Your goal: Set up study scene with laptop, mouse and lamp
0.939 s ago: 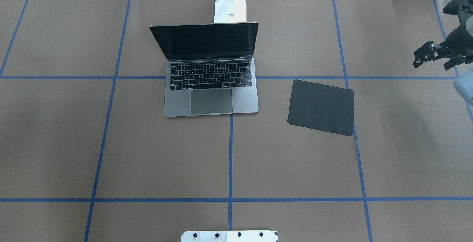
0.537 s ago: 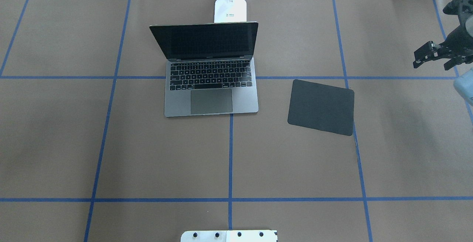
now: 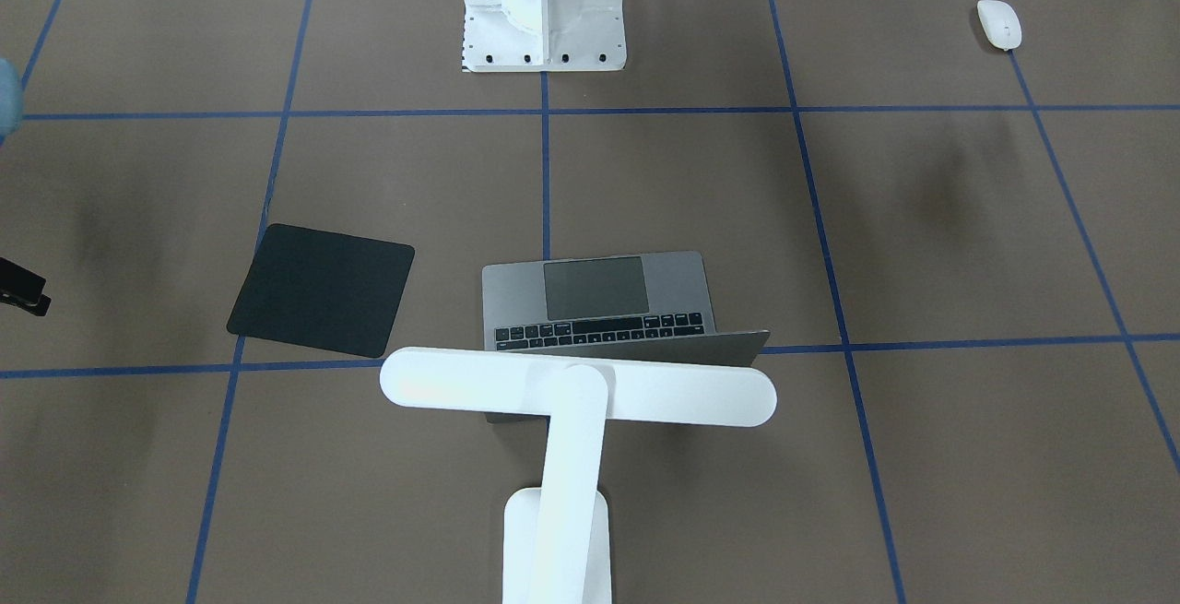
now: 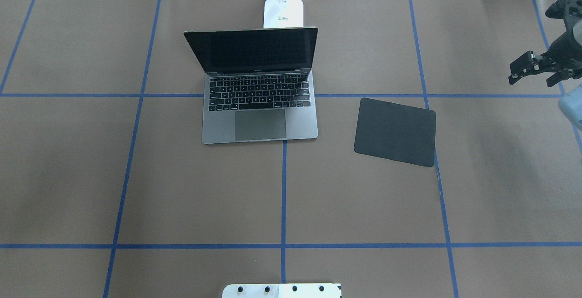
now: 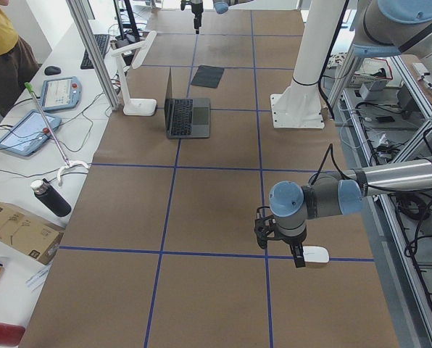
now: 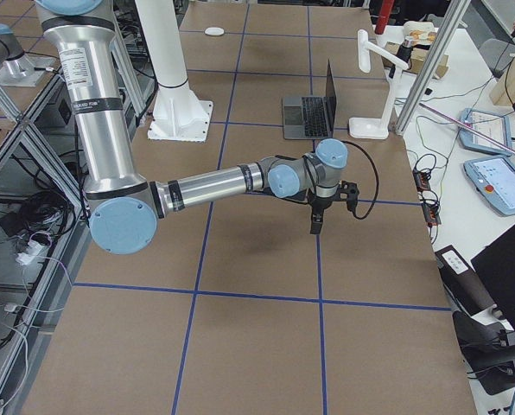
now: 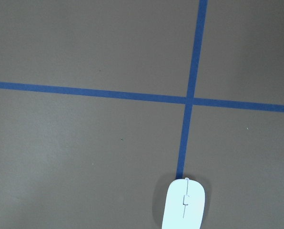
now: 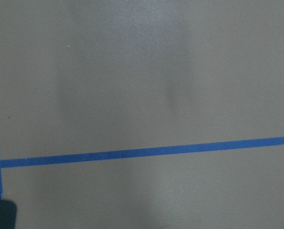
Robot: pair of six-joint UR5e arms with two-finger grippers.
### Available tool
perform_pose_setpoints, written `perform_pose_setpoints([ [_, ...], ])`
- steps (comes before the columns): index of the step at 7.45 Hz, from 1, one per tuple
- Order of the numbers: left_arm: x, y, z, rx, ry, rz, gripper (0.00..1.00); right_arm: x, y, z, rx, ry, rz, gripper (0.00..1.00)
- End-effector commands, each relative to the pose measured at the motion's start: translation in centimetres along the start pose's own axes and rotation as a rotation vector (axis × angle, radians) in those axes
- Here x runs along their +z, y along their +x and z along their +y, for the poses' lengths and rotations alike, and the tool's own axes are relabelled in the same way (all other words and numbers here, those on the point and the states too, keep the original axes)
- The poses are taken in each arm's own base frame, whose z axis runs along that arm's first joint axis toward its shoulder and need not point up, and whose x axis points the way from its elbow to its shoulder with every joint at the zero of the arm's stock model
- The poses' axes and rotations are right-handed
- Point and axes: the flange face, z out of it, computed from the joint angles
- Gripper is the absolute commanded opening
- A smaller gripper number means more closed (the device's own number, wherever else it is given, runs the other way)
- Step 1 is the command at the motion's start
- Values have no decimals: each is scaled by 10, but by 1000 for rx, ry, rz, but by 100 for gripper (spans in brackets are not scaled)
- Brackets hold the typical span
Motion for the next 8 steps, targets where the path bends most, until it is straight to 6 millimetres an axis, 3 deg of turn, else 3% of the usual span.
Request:
perform_pose_setpoints([
  [1,13,-6,14,-59,-52,54,100,1,2,1,1,-3,0,100],
  [2,16,-1,9,140,-58,54,100,0,1,1,-1,-2,-2,100],
  [4,66,-46,-16,175,-77,123,100,2,3,1,2,-3,2,100],
  [5,81,-57,-16,174,-53,191,100,1,2,1,1,-3,0,100],
  [7,62,-43,-8,-209,7,403,100,1,1,1,0,-2,0,100],
  [8,66,-47,11,-208,49,406,100,1,2,1,1,-3,0,100],
])
